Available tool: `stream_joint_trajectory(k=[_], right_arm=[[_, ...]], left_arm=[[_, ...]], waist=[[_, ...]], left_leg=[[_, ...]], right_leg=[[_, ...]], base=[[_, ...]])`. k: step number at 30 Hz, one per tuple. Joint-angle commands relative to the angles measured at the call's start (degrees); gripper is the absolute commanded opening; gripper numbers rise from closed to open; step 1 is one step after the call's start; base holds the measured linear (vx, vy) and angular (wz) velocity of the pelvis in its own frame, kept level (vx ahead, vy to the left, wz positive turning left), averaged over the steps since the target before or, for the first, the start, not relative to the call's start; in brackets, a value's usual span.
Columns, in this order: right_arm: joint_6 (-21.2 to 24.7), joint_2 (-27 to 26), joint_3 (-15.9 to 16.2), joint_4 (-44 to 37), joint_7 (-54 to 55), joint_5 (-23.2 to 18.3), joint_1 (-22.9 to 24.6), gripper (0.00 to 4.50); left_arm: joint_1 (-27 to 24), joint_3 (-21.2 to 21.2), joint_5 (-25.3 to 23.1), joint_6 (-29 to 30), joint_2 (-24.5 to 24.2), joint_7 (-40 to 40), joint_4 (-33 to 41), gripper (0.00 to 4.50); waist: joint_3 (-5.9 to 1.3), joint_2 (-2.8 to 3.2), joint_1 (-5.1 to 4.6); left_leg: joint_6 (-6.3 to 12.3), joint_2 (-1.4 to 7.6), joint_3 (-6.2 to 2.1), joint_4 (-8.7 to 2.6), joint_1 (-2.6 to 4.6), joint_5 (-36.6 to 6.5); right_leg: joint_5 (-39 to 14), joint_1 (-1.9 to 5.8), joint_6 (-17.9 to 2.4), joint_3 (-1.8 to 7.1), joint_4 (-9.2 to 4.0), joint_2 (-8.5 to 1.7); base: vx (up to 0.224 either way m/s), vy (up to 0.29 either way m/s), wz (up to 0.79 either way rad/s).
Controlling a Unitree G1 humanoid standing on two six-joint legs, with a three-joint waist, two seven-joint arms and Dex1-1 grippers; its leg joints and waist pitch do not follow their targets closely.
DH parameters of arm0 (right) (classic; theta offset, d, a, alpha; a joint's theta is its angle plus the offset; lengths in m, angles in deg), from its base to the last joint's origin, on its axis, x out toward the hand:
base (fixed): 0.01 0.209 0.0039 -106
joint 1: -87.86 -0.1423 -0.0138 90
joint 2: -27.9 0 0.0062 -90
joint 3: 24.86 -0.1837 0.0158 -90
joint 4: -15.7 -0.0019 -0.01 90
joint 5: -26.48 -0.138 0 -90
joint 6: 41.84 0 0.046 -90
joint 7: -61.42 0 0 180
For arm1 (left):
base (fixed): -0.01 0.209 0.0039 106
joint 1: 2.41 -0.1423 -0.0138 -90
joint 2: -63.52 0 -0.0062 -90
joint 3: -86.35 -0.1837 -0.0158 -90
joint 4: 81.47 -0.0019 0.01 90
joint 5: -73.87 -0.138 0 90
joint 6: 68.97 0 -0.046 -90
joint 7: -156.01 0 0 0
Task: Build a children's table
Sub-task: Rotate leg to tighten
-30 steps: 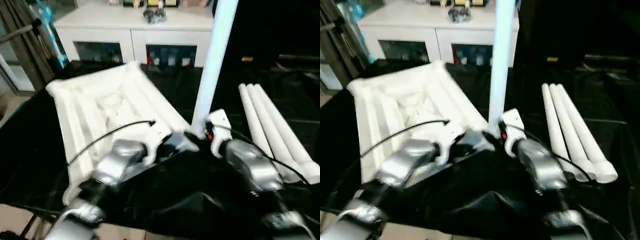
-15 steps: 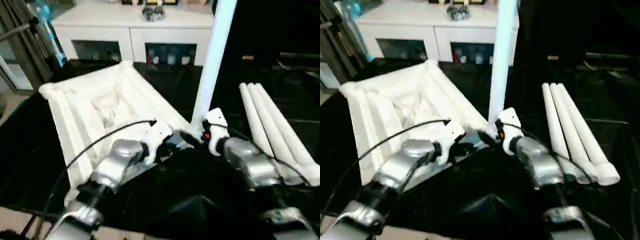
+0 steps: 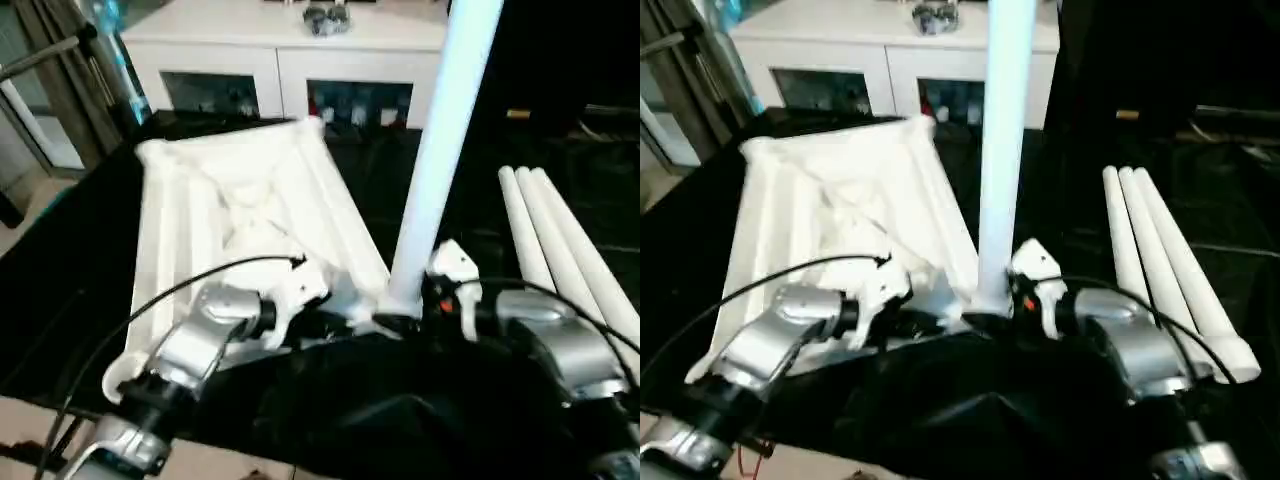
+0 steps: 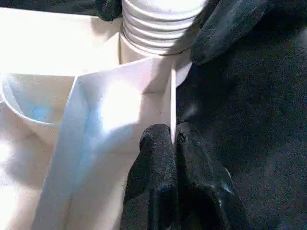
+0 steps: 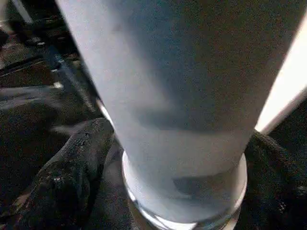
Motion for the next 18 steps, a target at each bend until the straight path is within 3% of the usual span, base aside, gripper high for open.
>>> stream_joint_trajectory(k=[1,9,14,18], right_arm=[[0.77,-0.16,3.45,-3.39,-3.46,-1.39,0.43,3.61],[1.56,-0.14,4.70,-4.49,-4.10,-1.56,1.65,3.00],[1.77,-2.75,4.29,-2.65,0.10,-0.44,2.50,2.84],[1.40,-7.42,2.04,3.19,10.44,2.72,0.95,2.78]], left_arm=[[-0.29,-1.99,2.17,-0.85,-0.27,-3.45,3.12,0.00],[-0.80,-2.19,2.01,-0.99,-0.84,-3.63,3.50,0.00],[-0.67,-1.27,1.42,-0.36,0.55,-1.20,2.55,0.00],[0.86,0.03,0.23,0.70,3.55,4.43,-0.14,0.00]], waist=[[-3.07,-1.00,-0.05],[-3.20,-1.27,-0.08],[-3.13,-1.27,-0.05],[-2.58,-1.36,-0.63]], left_leg=[[7.23,4.04,-1.54,-3.74,0.30,-6.37],[7.40,3.90,-1.42,-3.54,0.29,-5.26],[7.34,3.83,-1.40,-3.54,0.32,-5.36],[4.91,3.66,-1.39,-3.94,0.64,-9.05]], right_leg=[[-6.74,2.95,-11.32,3.79,-4.34,-5.63],[-5.89,2.92,-11.62,3.79,-4.24,-5.61],[-6.93,2.84,-11.24,3.77,-4.32,-5.58],[-14.51,2.48,-10.09,3.63,-5.27,-5.61]], base=[[0.000,0.000,0.00],[0.000,0.000,0.00],[0.000,0.000,0.00],[0.000,0.000,0.00]])
